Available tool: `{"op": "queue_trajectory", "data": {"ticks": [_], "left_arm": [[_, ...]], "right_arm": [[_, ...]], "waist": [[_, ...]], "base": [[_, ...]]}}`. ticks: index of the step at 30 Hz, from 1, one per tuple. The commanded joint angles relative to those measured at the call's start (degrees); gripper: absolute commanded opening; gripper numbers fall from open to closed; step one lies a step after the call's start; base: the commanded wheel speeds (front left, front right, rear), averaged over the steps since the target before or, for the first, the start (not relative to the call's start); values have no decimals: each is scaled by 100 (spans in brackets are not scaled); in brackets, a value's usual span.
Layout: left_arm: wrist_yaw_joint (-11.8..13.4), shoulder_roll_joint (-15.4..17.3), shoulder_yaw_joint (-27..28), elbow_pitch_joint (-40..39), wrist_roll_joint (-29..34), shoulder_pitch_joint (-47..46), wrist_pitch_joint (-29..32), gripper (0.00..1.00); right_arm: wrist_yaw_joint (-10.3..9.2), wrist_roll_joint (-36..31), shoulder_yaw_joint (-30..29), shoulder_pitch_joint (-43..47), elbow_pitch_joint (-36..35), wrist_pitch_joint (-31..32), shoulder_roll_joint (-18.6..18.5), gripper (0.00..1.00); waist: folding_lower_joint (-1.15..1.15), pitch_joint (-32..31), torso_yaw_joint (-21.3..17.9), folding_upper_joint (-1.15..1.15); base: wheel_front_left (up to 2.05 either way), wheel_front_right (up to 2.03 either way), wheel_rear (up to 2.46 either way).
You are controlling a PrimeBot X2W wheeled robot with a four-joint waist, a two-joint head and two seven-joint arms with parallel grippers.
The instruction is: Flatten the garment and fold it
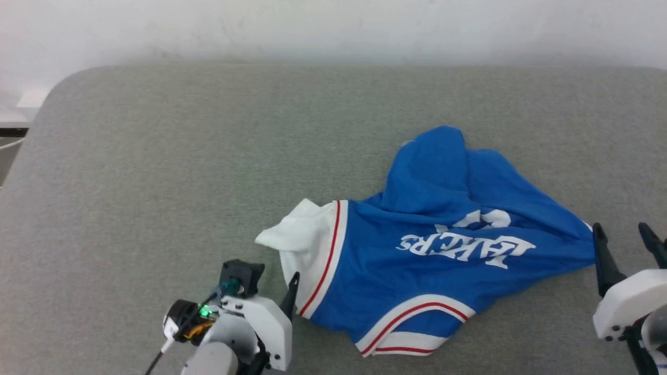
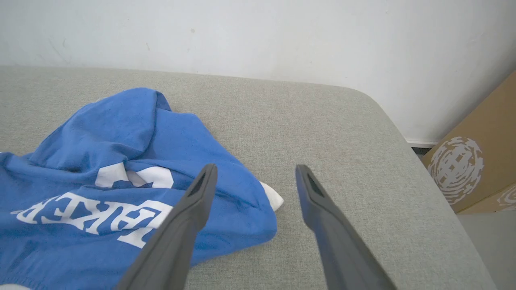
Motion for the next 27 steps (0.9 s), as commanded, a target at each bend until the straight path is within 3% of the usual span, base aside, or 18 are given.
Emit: {"op": "queue_trajectory", "data": {"ticks": [1, 6, 7, 8, 9, 14, 21, 27], "left_arm": [[-35, 67, 2, 79, -12, -136, 132, 100], [-41, 172, 39, 347, -55, -402, 359, 100], [-83, 208, 1, 464, -53, -425, 414, 42], [-127, 241, -31, 572, -62, -450, 454, 13], [-160, 256, -42, 650, -90, -486, 445, 0], [-151, 301, 133, 695, -245, -723, -109, 0], [386, 527, 906, 425, -486, -1037, -1237, 0], [783, 733, 1504, 483, -742, -927, -1503, 0]], "right_arm": [[-12, 7, 30, 90, -83, -65, 58, 100], [-12, 28, 135, 248, -98, -192, 195, 100], [-12, 36, 160, 253, -76, -216, 213, 100], [-12, 42, 185, 250, -57, -238, 230, 100], [-12, 41, 203, 245, -36, -264, 244, 100], [-12, 19, 238, 254, 84, -325, 266, 100], [-12, 1, 403, 319, 160, -319, 186, 100], [-12, 45, 570, 352, 155, -260, 161, 100]], "waist": [[0, 124, -210, 0], [0, 292, -416, 0], [0, 316, -445, 0], [0, 340, -472, 0], [0, 357, -488, 0], [0, 330, -473, 0], [0, 92, -253, 0], [0, -2, -92, 0]], "base": [[0, 0, 0], [0, 0, 0], [0, 0, 0], [0, 0, 0], [0, 0, 0], [0, 0, 0], [0, 0, 0], [0, 0, 0]]}}
